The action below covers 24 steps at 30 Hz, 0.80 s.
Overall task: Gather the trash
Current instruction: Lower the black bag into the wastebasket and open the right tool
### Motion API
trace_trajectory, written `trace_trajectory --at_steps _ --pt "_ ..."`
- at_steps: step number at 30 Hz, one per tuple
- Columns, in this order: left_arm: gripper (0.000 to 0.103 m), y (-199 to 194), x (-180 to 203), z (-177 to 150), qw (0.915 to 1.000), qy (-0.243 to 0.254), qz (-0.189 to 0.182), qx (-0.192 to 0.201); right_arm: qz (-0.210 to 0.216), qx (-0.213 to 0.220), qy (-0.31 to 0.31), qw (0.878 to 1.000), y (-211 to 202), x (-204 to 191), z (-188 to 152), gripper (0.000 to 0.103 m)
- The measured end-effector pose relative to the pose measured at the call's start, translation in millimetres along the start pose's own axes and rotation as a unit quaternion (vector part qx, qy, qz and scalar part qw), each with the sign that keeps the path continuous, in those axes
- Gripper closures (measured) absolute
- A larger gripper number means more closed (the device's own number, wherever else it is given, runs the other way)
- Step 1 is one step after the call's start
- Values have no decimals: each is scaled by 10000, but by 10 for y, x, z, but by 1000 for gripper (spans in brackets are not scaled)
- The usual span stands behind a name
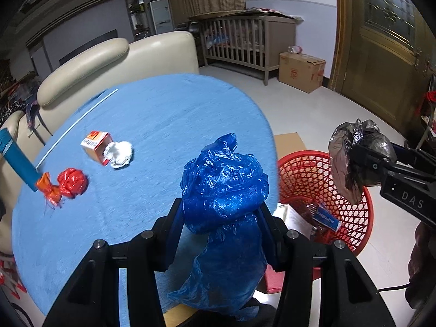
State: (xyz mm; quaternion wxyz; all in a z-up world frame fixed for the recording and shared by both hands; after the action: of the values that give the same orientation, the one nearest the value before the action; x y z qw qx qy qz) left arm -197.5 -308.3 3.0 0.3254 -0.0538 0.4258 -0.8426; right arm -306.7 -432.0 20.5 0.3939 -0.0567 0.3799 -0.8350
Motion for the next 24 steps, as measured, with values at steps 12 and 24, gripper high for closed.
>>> trace_trajectory --at_steps 12,24 --pt "50 76 178 76 9997 128 -181 -65 -138 -17 196 9997 -12 196 -53 35" --pt "50 135 234 124 9994 155 -290 -112 -272 -95 268 9992 21 317 -100 35"
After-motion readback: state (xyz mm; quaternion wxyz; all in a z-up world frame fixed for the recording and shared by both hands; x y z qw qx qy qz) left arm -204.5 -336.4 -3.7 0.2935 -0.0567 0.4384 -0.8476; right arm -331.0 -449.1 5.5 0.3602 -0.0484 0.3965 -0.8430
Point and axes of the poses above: each gripper's, at about its wrist camera, not at the fingertips, and y roughly the way its jaws point, x to its right, z to its top, the point moved 1 cm from there along y, roughly the way its jaws point, and after that the axes turned 7 degrees about y, right-handed, at the moved point
